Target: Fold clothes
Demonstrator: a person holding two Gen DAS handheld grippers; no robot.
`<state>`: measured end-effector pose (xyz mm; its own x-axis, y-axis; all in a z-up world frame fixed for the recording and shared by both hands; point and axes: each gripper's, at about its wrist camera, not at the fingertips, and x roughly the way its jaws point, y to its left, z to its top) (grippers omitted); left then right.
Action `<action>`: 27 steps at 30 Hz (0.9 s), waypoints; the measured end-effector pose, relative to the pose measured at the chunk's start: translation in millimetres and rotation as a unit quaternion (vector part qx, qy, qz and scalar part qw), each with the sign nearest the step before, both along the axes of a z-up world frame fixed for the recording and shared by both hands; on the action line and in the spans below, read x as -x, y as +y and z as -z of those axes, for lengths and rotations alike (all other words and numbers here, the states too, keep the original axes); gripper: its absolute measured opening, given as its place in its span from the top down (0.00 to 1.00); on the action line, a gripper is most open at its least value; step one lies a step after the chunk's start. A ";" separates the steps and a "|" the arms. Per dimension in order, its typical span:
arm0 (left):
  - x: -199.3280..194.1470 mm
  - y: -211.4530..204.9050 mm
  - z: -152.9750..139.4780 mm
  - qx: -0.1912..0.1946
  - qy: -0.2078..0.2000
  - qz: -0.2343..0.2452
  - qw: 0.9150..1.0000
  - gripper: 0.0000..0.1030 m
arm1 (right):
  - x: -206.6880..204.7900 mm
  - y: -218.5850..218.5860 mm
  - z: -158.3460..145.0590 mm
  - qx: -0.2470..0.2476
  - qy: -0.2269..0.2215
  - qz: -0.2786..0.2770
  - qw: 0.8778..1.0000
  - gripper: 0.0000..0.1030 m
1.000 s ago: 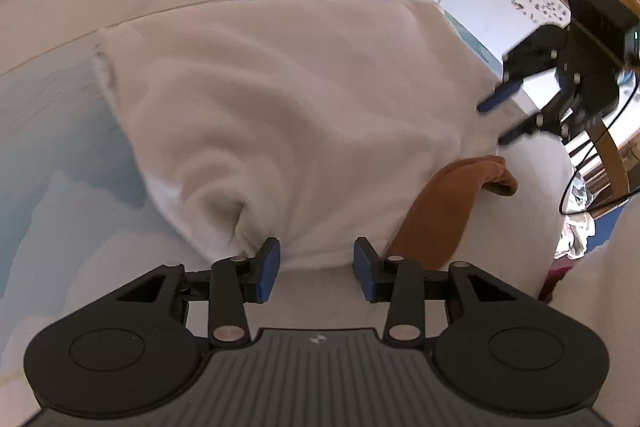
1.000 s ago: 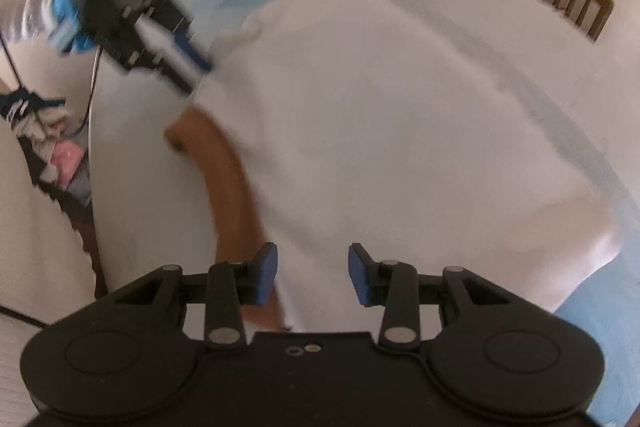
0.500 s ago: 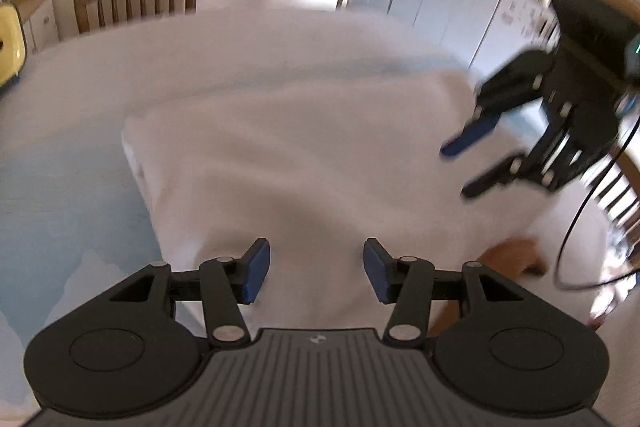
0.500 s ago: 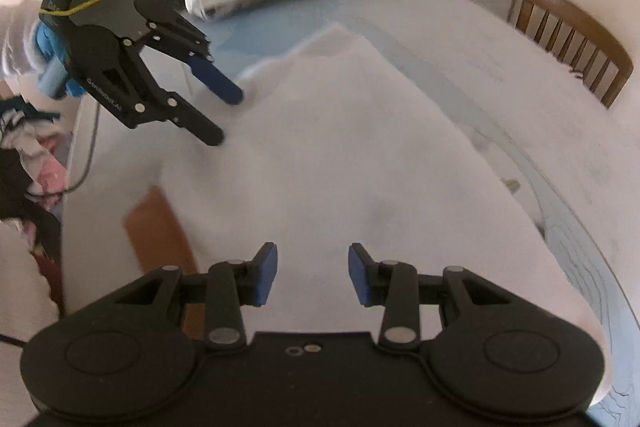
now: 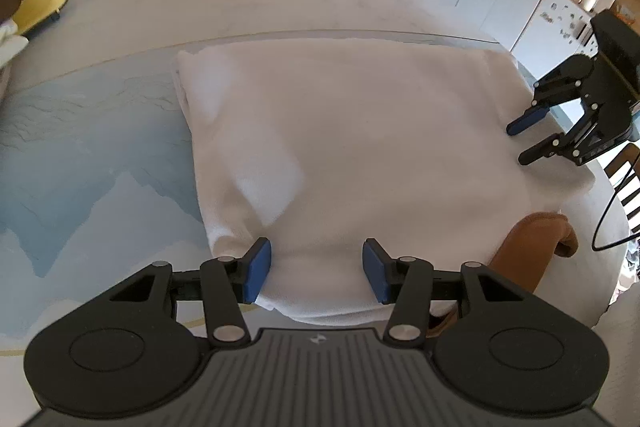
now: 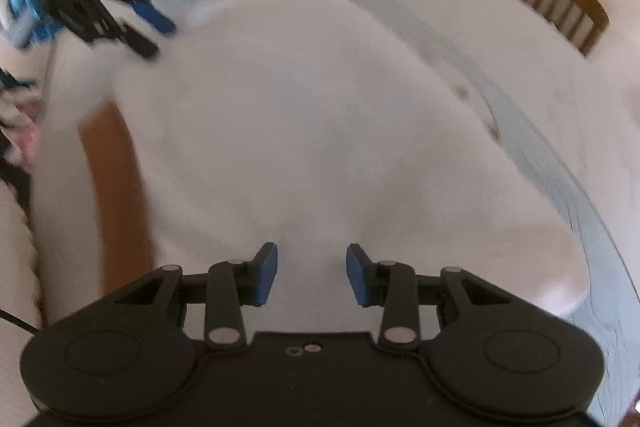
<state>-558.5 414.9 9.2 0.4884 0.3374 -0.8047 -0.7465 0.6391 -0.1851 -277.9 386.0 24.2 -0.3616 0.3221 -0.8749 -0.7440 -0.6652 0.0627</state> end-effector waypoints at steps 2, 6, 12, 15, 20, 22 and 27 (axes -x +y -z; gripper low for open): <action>4.0 0.4 -11.0 -0.012 0.001 -0.015 1.000 0.45 | 7.7 0.6 -13.7 -0.013 0.032 -0.009 0.999 0.00; 25.0 7.9 -18.9 -0.015 -0.005 -0.082 0.997 0.32 | 46.0 -8.6 -26.0 -0.021 0.076 -0.077 0.994 0.00; 31.0 15.2 -13.8 0.000 -0.014 -0.111 0.994 0.32 | 95.5 -29.5 14.0 -0.004 0.010 -0.147 0.989 0.00; 27.1 19.4 -10.1 0.010 -0.016 -0.109 0.994 0.32 | 101.7 -32.1 23.1 0.000 -0.009 -0.158 0.987 0.00; 20.7 26.3 -4.1 0.026 -0.018 -0.106 0.994 0.32 | 98.6 -24.2 7.7 -0.011 -0.011 -0.164 0.986 0.00; 18.2 29.0 -1.7 0.033 -0.019 -0.105 0.994 0.31 | 85.1 -8.1 -5.4 -0.027 -0.005 -0.142 0.989 0.00; 9.9 40.7 2.3 0.046 -0.018 -0.105 0.993 0.31 | 62.3 41.8 -10.5 -0.084 -0.049 -0.079 0.992 0.00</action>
